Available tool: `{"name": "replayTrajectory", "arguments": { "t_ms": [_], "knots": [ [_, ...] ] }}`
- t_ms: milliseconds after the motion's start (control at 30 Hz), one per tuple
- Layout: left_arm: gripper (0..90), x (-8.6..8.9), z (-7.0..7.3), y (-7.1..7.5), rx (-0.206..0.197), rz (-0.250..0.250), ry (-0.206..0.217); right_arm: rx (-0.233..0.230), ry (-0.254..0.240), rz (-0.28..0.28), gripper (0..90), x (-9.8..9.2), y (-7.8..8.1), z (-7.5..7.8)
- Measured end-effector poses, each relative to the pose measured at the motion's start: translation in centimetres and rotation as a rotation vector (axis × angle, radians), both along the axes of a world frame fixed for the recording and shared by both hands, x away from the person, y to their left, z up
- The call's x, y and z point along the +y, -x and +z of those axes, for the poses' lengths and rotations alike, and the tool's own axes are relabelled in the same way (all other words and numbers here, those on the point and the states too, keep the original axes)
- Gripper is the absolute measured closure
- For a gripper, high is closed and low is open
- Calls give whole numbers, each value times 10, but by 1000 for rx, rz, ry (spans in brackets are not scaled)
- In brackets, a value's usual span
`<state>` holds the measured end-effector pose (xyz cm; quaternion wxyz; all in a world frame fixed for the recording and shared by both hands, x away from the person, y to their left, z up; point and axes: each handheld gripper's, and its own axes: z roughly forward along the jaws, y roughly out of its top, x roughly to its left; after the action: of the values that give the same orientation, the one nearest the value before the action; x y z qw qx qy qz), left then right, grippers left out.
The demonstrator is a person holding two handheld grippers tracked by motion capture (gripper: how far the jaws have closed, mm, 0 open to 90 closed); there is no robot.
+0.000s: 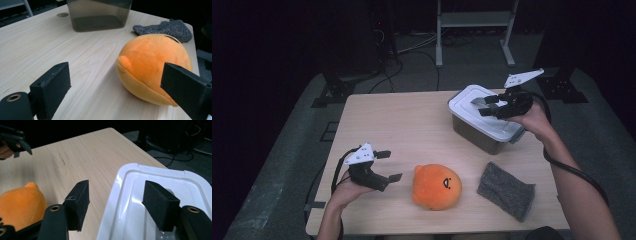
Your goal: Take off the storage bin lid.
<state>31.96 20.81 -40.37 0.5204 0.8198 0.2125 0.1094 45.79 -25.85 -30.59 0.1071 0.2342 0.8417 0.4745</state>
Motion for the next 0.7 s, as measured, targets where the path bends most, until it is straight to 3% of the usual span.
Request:
{"name": "replayTrajectory", "arguments": {
  "t_ms": [700],
  "knots": [
    [84,4,0,-1,8,3,8,11,31,-87,378,-8,-29,-11]
  ]
}}
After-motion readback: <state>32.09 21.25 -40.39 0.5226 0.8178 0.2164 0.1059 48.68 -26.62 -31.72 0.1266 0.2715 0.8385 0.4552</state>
